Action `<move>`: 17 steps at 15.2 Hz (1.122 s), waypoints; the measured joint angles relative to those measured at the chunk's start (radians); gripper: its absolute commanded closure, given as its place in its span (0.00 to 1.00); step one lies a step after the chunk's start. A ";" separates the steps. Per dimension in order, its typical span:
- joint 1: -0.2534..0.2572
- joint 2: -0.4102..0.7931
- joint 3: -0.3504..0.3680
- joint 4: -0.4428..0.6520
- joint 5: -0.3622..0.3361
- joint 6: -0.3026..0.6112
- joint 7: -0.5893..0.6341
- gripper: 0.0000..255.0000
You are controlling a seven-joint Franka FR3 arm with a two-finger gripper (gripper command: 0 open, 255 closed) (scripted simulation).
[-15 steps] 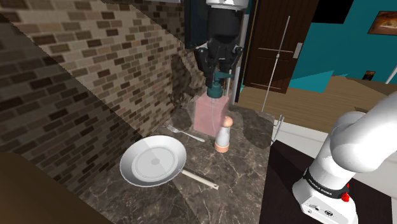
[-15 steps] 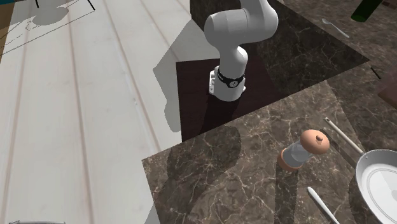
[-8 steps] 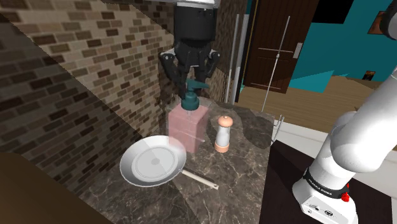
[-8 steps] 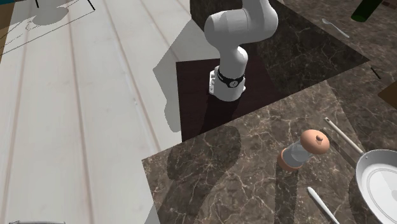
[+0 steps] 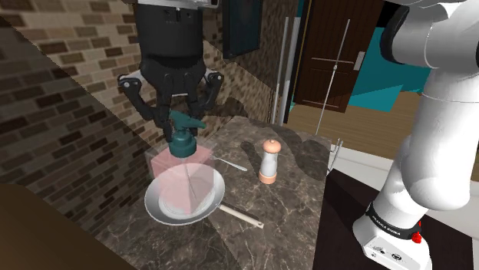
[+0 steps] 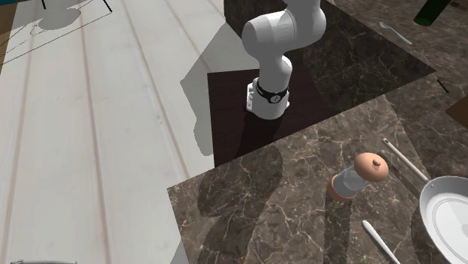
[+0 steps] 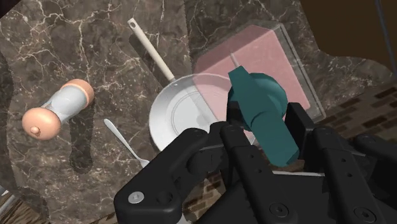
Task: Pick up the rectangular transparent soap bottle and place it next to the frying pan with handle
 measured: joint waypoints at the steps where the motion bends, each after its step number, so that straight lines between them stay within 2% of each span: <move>1: 0.034 0.043 0.006 0.041 -0.035 -0.011 0.028 1.00; 4: 0.191 0.213 0.001 0.250 -0.167 -0.089 0.111 1.00; 5: 0.223 0.246 -0.006 0.285 -0.191 -0.097 0.123 1.00; 8: 0.215 0.247 -0.006 0.247 -0.191 -0.062 0.130 1.00; 17: 0.128 0.179 0.007 0.021 -0.141 0.101 0.127 1.00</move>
